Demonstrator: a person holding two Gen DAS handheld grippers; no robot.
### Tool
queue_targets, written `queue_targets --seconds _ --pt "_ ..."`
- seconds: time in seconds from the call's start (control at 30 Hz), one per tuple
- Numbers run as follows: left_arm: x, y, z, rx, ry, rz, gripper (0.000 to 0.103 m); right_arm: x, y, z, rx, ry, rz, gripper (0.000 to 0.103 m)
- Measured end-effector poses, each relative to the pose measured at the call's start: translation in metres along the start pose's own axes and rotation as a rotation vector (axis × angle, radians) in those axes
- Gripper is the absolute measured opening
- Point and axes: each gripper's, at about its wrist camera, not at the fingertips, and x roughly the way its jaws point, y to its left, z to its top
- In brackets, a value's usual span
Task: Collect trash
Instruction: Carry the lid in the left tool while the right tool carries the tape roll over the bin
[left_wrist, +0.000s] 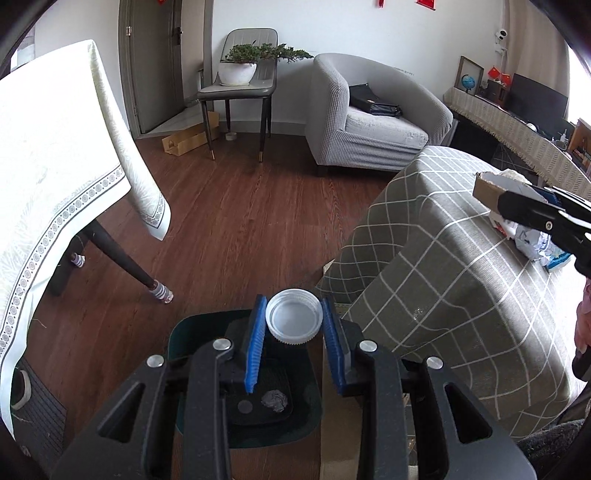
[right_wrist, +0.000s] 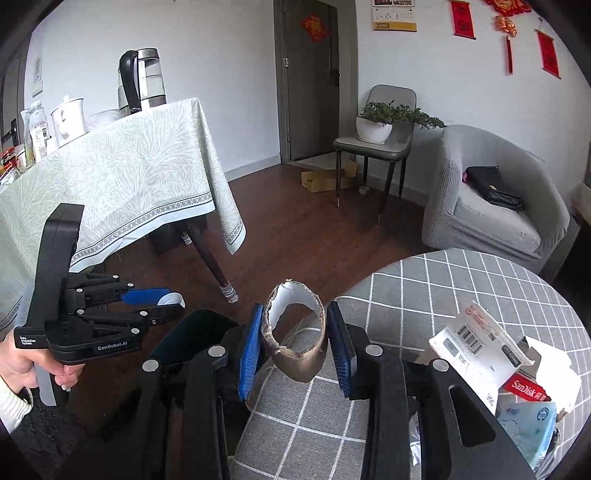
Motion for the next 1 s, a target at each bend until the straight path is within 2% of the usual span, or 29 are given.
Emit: queue_targets --seconds 0.5,0.83,1.0 --pt "0.028 0.063 -0.042 -0.026 0.152 0.073 0.032 0.043 0.055 0.015 -0.027 0.018 0.114 0.035" --pt "0.051 0.085 -0.070 -0.061 0.267 0.046 0.032 0.075 0.079 0.010 -0.052 0.078 0.147 0.035" --pt "0.061 0.085 -0.082 -0.048 0.323 0.043 0.033 0.089 0.088 0.008 -0.058 0.100 0.160 0.035"
